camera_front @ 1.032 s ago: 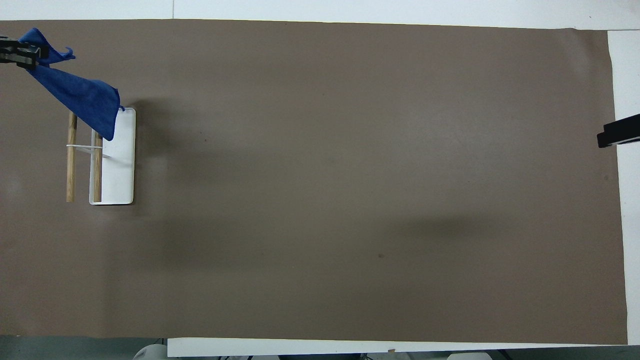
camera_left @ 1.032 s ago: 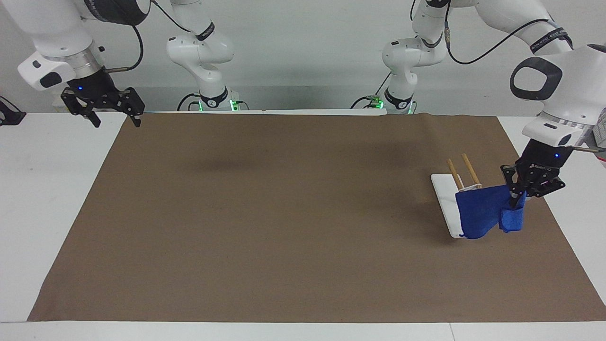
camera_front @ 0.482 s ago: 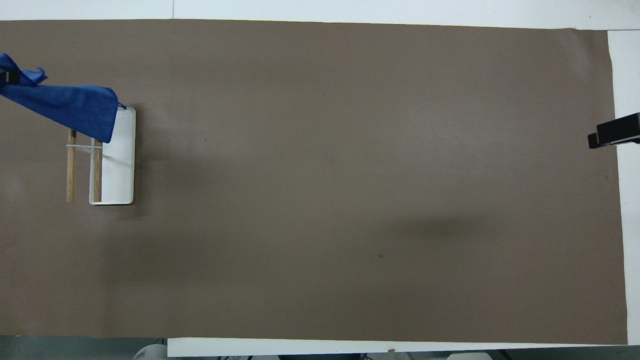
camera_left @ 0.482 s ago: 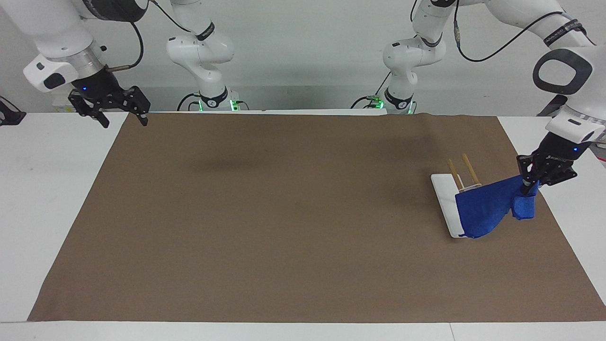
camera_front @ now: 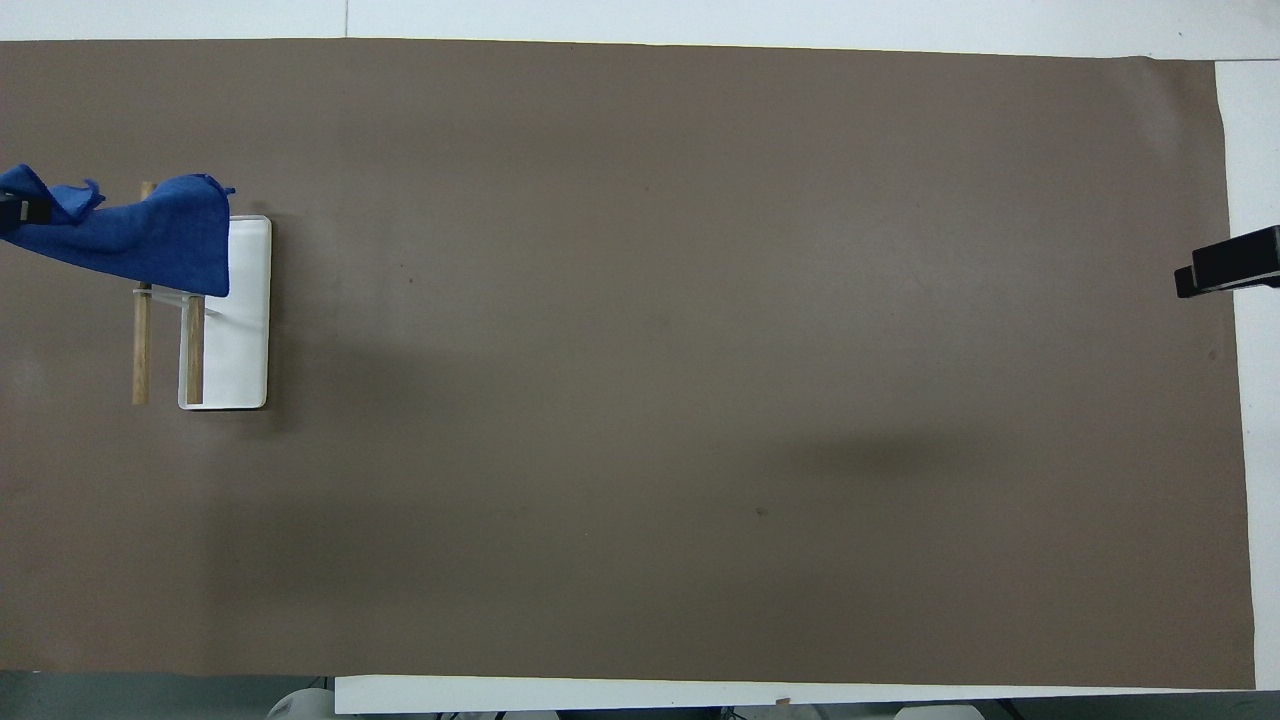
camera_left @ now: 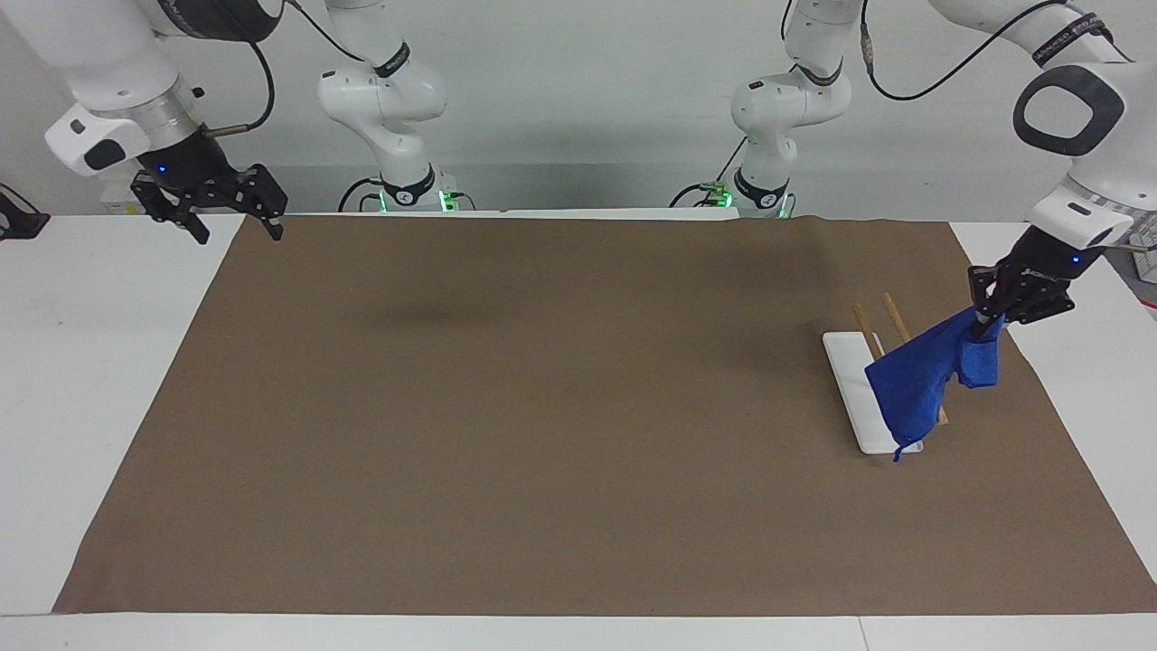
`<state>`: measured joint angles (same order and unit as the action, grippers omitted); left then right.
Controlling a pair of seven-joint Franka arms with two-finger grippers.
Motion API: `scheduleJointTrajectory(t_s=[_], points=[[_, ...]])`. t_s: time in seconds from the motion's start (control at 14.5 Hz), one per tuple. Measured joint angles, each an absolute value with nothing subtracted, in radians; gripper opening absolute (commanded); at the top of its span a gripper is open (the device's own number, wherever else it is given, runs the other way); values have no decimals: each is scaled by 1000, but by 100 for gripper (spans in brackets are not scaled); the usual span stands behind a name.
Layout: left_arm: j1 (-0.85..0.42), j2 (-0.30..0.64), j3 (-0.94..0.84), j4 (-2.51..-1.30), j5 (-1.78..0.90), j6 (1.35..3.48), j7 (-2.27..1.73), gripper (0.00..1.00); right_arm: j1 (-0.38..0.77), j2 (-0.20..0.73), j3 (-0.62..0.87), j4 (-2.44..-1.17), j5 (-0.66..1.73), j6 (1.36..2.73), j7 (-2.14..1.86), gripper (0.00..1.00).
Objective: Right arm passes towel to left arm to hang
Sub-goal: 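Lower the towel onto the rod and open the left gripper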
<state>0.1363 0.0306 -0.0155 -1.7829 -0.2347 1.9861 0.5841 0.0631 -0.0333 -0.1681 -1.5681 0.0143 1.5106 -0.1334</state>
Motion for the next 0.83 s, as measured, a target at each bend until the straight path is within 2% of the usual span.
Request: scheduleJointTrajectory(t_s=[0.41, 0.62, 0.69, 0.83], points=[[162, 21, -14, -1827, -235, 2075, 666, 0, 63, -33, -168, -1568, 14, 1509, -133, 100], [172, 18, -14, -1836, -235, 2088, 735, 9, 62, -33, -169, -1569, 14, 1501, -133, 100], [176, 12, -13, -1849, -235, 2088, 738, 24, 60, -33, -169, -1569, 14, 1495, -133, 100], [188, -1, -10, -1877, -235, 2089, 742, 80, 59, -33, -170, -1569, 14, 1493, -133, 100]])
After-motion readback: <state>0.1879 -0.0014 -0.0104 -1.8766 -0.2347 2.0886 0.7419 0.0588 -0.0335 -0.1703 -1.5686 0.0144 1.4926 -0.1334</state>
